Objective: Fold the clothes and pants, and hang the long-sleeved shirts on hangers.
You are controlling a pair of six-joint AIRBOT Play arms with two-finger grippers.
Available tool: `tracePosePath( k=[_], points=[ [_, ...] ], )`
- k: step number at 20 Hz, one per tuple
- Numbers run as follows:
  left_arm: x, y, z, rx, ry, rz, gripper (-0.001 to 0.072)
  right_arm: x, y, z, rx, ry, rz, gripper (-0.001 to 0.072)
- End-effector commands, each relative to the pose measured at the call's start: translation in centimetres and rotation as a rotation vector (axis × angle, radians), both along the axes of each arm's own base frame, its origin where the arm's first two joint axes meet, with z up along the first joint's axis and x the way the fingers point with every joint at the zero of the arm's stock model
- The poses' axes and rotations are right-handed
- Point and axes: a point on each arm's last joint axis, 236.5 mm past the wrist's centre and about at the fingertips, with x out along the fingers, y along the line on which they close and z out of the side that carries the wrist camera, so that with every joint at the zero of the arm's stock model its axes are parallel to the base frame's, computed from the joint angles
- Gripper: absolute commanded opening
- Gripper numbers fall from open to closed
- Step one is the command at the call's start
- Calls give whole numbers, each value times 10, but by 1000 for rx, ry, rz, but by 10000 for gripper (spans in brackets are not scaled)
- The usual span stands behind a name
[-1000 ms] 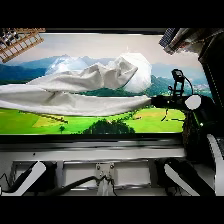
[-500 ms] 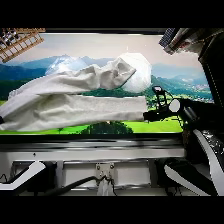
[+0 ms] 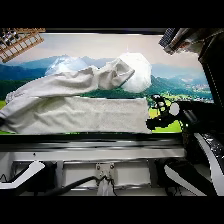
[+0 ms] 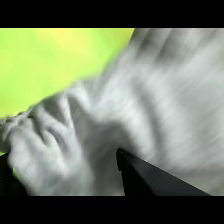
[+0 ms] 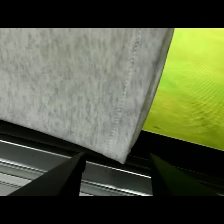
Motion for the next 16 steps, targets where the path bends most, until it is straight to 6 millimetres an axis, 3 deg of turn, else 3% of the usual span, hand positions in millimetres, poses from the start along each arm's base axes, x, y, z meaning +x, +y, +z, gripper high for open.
tracePosePath(
  k=[1,3,5,8,10,12,14,16],
  points=[
    [64,21,93,-25,-363,106,613,3,5,8,23,-36,-1,472],
    [96,13,113,-13,-340,-31,583,10,11,11,48,-71,-15,465],
    [131,-7,117,-87,-312,-160,583,16,12,11,56,-95,-22,464],
    [169,-8,118,-123,-311,-223,583,16,12,11,56,-95,-25,463],
    [187,-12,92,-193,-230,-254,583,19,13,11,58,-104,-32,463],
    [186,-22,46,-245,-35,-350,587,22,14,12,62,-113,-47,463],
    [182,-27,6,-245,135,-432,653,22,16,12,74,-112,-55,460],
    [193,-28,-17,-219,178,-455,683,21,20,13,90,-109,-62,426]
  ],
)
